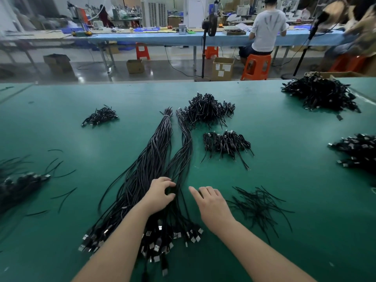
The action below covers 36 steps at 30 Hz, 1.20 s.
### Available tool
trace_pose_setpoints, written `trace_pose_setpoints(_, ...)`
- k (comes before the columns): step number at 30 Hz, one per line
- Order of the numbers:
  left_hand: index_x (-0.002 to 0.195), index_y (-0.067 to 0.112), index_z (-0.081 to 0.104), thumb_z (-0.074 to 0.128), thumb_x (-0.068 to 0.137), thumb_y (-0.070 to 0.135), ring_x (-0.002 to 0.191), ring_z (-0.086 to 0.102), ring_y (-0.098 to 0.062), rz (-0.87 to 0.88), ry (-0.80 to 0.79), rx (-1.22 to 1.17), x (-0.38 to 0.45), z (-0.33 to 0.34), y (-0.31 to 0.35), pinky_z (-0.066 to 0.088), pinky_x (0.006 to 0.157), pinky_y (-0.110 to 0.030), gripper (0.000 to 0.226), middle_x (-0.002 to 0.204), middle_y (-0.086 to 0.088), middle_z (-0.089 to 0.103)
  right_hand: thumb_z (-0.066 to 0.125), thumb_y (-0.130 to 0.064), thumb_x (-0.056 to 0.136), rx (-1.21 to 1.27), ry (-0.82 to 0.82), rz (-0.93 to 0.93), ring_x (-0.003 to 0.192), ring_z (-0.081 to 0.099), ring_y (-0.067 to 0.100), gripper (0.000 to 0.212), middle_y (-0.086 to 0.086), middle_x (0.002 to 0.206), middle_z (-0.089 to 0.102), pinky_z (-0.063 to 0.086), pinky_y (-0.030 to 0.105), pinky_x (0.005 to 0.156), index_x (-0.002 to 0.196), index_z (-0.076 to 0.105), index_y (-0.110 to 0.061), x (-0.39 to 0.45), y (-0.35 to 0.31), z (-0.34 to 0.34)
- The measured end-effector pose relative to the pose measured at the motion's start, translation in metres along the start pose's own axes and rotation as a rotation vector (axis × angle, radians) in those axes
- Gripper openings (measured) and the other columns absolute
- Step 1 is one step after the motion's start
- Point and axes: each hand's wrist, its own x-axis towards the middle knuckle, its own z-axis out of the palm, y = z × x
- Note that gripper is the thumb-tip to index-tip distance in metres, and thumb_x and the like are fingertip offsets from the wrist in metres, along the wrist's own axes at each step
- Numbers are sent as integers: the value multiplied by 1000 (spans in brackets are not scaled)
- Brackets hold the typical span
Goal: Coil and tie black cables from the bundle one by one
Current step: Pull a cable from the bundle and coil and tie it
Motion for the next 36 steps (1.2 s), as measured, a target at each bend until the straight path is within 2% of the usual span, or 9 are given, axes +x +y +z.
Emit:
trace_pose_setpoints(3,140,24,54,72,92,28,146,22,-15,-16,-79,-18,1,-6,-1,24,121,-37,51,152,7,33,47,3,86,39,-54,19,124,40,29,85,8,137,46,34,38,108,158,13,-25,10,-6,-5)
trace_pose_setpoints(6,142,23,52,77,87,32,146,21,-16,-10,-104,-24,1,-7,-2,23,121,-36,61,154,5,31,46,4,86,111,-93,9,125,37,27,81,5,137,46,33,37,108,156,23,-28,20,-12,-8)
trace_pose_setpoints(14,144,22,51,84,78,42,146,17,-15,-4,-97,-43,-1,-7,0,18,121,-36,77,155,4,32,41,-23,103,214,-19,53,113,50,23,29,1,118,63,40,33,96,122,63,-20,39,-27,-17)
trace_pose_setpoints(17,144,22,51,82,78,45,147,16,-16,-9,-108,-55,-1,-8,1,18,122,-40,76,156,3,30,41,-32,105,470,125,135,105,56,19,29,-1,111,67,45,31,88,118,64,-19,41,-29,-27)
trace_pose_setpoints(23,138,23,57,73,89,40,146,22,-16,-30,-72,-33,0,-7,4,20,120,-37,54,154,4,36,41,-40,106,1045,145,280,102,65,12,35,-6,107,71,53,37,94,120,66,-20,53,-28,-67)
trace_pose_setpoints(26,135,22,60,70,93,36,135,42,-17,-55,-51,-89,-1,-12,10,35,115,-34,45,147,2,46,44,-38,105,1319,138,327,94,66,11,31,-3,101,72,55,36,89,106,69,-20,60,-22,-80)
trace_pose_setpoints(31,134,22,62,56,99,18,108,61,-16,-68,205,-12,-2,-33,40,51,95,-31,36,140,1,53,38,-38,107,1085,208,283,58,57,12,51,-4,60,63,49,36,61,66,65,-23,66,-16,-100)
trace_pose_setpoints(33,133,24,63,55,97,11,111,57,-9,85,313,-175,-5,-45,59,45,101,-25,40,138,4,54,37,-40,107,989,148,289,53,50,15,53,-4,56,55,42,34,58,61,58,-22,66,-16,-103)
trace_pose_setpoints(36,140,34,57,51,93,12,131,43,4,306,187,-336,-15,-60,90,30,110,-16,52,144,17,48,37,-41,107,911,50,286,50,40,13,50,-4,56,47,32,30,52,64,48,-18,60,-16,-102)
